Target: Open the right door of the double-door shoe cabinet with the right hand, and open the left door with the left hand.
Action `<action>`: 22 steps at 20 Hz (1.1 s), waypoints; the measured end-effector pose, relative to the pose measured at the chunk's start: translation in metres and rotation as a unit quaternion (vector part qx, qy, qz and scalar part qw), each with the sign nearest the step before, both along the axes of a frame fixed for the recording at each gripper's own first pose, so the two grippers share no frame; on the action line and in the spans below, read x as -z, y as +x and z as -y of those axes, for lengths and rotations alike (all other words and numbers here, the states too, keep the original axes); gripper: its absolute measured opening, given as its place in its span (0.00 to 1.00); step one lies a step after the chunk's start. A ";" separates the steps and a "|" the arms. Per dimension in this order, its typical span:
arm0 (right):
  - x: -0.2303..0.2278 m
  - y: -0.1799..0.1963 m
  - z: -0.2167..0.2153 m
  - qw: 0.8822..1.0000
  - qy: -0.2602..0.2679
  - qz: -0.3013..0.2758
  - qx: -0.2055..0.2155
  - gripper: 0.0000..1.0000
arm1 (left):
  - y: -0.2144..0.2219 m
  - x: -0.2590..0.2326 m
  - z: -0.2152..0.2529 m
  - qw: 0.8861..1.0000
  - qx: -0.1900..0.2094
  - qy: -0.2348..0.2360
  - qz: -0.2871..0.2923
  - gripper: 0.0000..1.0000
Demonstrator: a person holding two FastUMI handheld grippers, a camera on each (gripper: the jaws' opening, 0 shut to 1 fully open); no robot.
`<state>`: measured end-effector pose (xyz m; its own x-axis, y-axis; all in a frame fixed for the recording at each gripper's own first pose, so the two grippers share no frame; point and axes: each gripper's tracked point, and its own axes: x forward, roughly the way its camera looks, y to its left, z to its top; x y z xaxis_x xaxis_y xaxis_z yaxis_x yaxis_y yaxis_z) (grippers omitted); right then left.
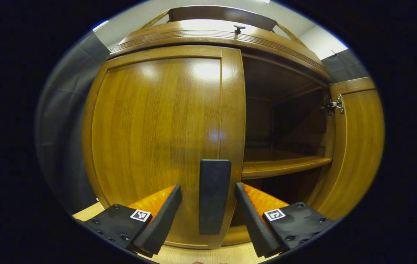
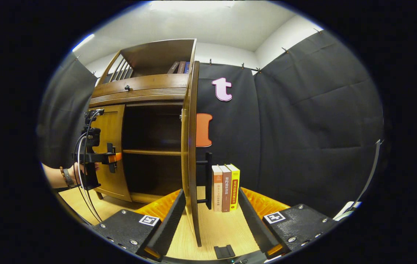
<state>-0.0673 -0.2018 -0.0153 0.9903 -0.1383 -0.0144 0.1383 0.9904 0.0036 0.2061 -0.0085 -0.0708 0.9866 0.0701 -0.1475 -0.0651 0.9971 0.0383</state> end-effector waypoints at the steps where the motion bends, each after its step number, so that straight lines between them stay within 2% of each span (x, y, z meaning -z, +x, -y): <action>1: -0.001 0.001 0.002 1.000 -0.001 0.001 0.002 0.88 | 0.002 -0.001 0.005 1.000 0.008 0.000 0.004 0.89; 3: -0.002 0.004 0.003 1.000 0.002 -0.001 0.001 0.88 | 0.003 -0.004 0.000 1.000 0.001 0.001 0.014 0.51; 4: -0.005 0.005 0.004 1.000 0.001 0.003 0.002 0.91 | 0.005 -0.003 0.001 1.000 0.000 -0.004 0.019 0.46; 6: -0.007 0.007 0.007 1.000 0.000 0.007 0.002 0.88 | 0.001 -0.002 0.001 1.000 -0.004 -0.003 0.021 0.39; 8: -0.005 0.009 0.007 1.000 -0.004 0.006 -0.007 0.88 | 0.000 -0.003 -0.001 1.000 -0.009 0.013 0.023 0.38; 9: -0.003 0.008 0.008 1.000 -0.006 0.001 -0.008 0.94 | -0.002 -0.005 -0.001 1.000 -0.010 0.008 0.024 0.37; 10: -0.002 0.008 0.010 1.000 -0.009 -0.003 -0.008 0.88 | -0.007 -0.005 0.000 1.000 -0.009 -0.007 0.019 0.37; 13: -0.003 0.006 0.009 1.000 -0.010 -0.006 -0.009 0.88 | -0.027 -0.007 0.000 1.000 0.001 0.005 0.009 0.34; 14: -0.005 0.005 0.006 1.000 -0.010 -0.002 -0.009 0.94 | -0.035 -0.009 0.000 1.000 0.002 0.012 0.004 0.34; 15: -0.008 0.004 0.005 1.000 -0.009 0.006 -0.010 0.88 | -0.044 -0.012 -0.001 1.000 0.001 0.008 -0.001 0.34; 16: -0.012 0.006 0.003 1.000 -0.006 0.011 -0.010 0.88 | -0.054 -0.014 -0.001 1.000 0.000 0.004 -0.003 0.34; 18: -0.012 0.009 -0.001 1.000 0.006 0.010 -0.013 0.91 | -0.076 -0.020 -0.006 1.000 -0.004 0.008 -0.003 0.34; 21: -0.019 0.014 -0.005 1.000 0.014 0.014 -0.015 0.88 | -0.109 -0.027 -0.017 1.000 -0.003 0.006 -0.006 0.34; 22: -0.019 0.015 -0.007 1.000 0.015 0.014 -0.018 0.94 | -0.122 -0.031 -0.021 1.000 -0.002 0.001 -0.007 0.34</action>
<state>-0.0521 -0.1948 0.0036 0.9946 -0.1033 0.0097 0.1029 0.9940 0.0358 0.0842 0.0128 -0.0397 0.9842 0.0737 -0.1611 -0.0677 0.9968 0.0422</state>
